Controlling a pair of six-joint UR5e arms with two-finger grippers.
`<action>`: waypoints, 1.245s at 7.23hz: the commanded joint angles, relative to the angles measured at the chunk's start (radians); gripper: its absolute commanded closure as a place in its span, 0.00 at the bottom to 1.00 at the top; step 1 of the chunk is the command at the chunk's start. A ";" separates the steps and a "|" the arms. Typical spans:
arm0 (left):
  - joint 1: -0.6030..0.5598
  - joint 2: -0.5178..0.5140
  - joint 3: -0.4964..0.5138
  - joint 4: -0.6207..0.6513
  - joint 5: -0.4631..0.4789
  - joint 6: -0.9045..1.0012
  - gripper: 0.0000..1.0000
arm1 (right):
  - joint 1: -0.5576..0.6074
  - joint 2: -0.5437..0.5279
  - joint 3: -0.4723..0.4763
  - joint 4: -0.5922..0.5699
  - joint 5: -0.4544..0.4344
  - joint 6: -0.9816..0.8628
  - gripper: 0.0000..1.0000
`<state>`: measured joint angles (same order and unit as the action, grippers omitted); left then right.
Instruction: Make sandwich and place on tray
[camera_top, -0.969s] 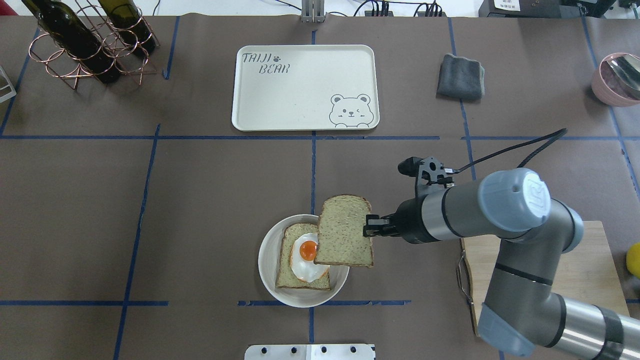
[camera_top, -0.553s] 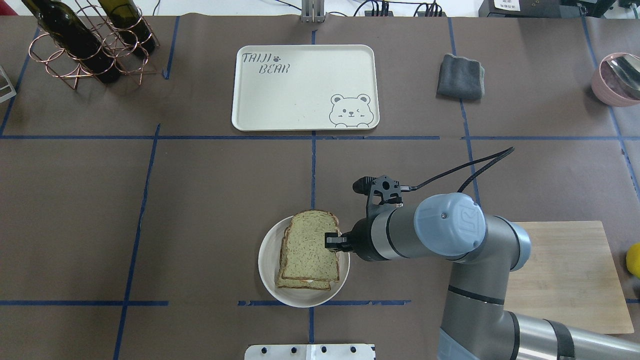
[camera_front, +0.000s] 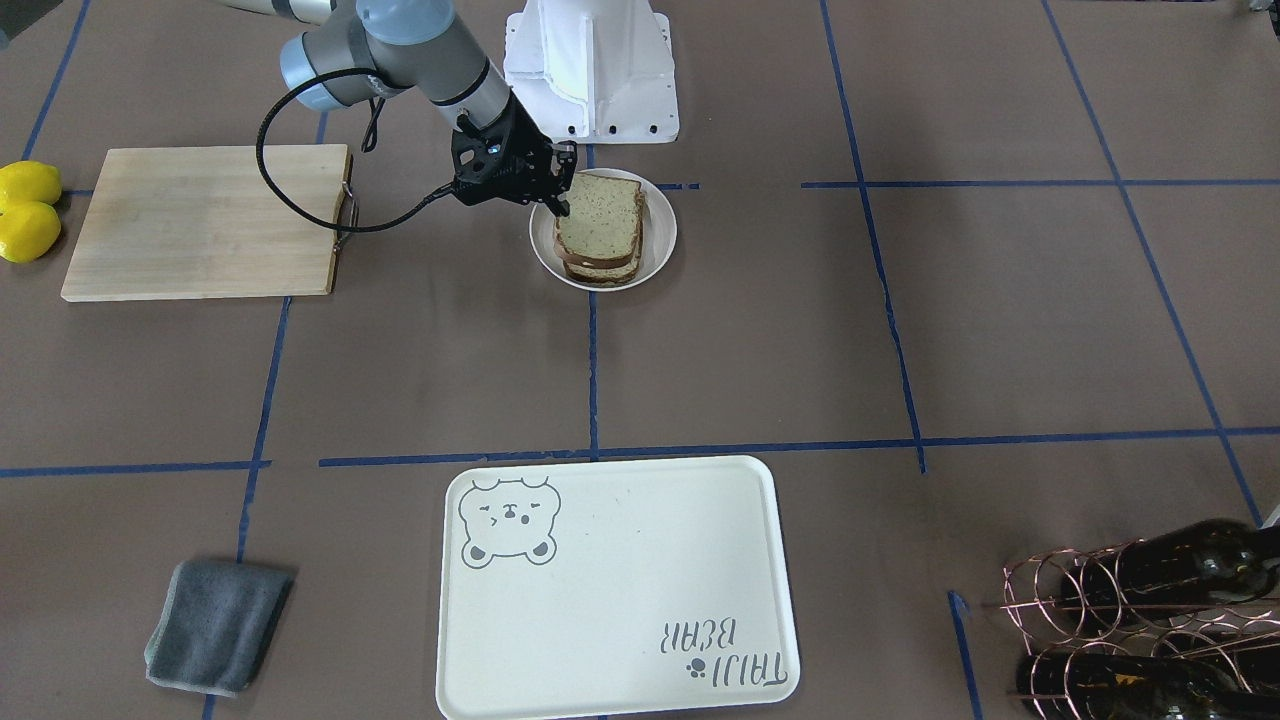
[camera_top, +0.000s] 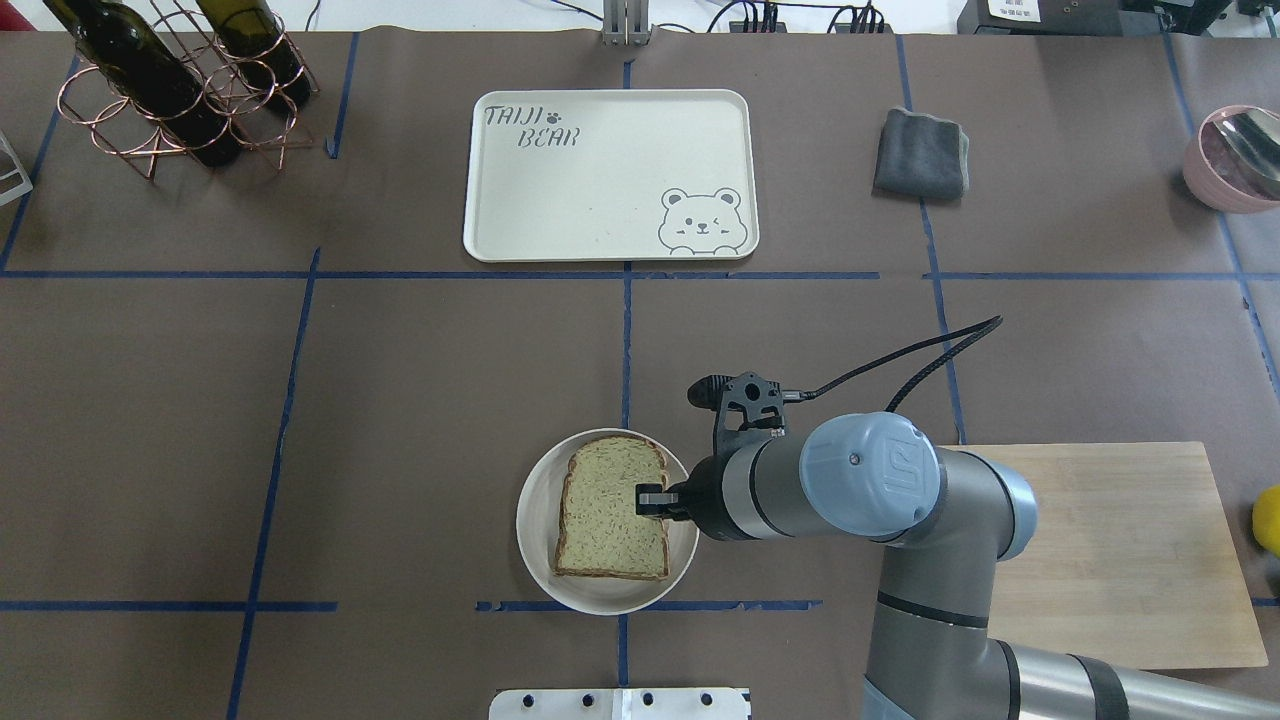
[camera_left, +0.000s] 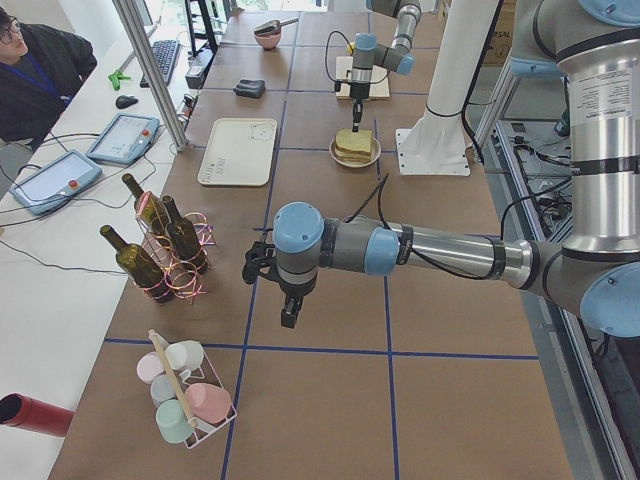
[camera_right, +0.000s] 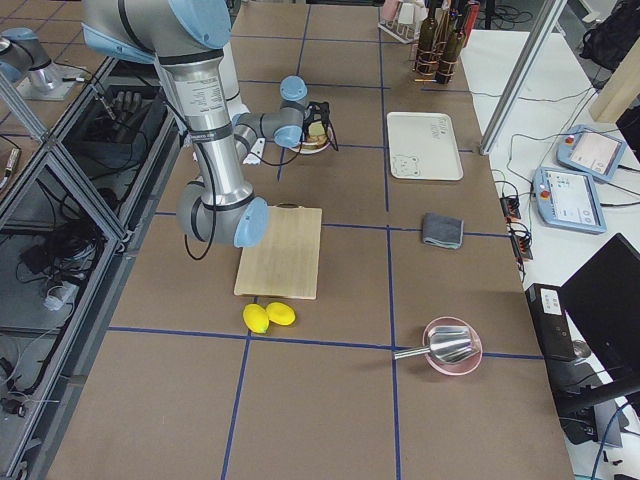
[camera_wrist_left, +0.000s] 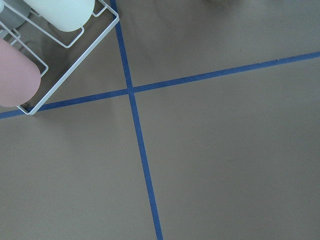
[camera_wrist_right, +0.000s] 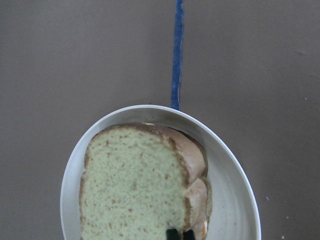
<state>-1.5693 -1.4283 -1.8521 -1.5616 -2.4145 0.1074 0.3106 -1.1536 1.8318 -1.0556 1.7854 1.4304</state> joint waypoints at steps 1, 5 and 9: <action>0.000 0.000 0.001 0.000 0.000 0.000 0.00 | 0.001 -0.001 0.001 -0.009 0.000 0.001 0.00; 0.000 0.000 0.001 0.002 0.000 0.000 0.00 | 0.161 -0.005 0.026 -0.175 0.121 -0.095 0.00; 0.000 -0.012 -0.005 -0.003 -0.002 -0.002 0.00 | 0.454 -0.050 0.029 -0.412 0.331 -0.572 0.00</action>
<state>-1.5693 -1.4364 -1.8543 -1.5628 -2.4148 0.1059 0.6558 -1.1793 1.8600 -1.3935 2.0354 1.0236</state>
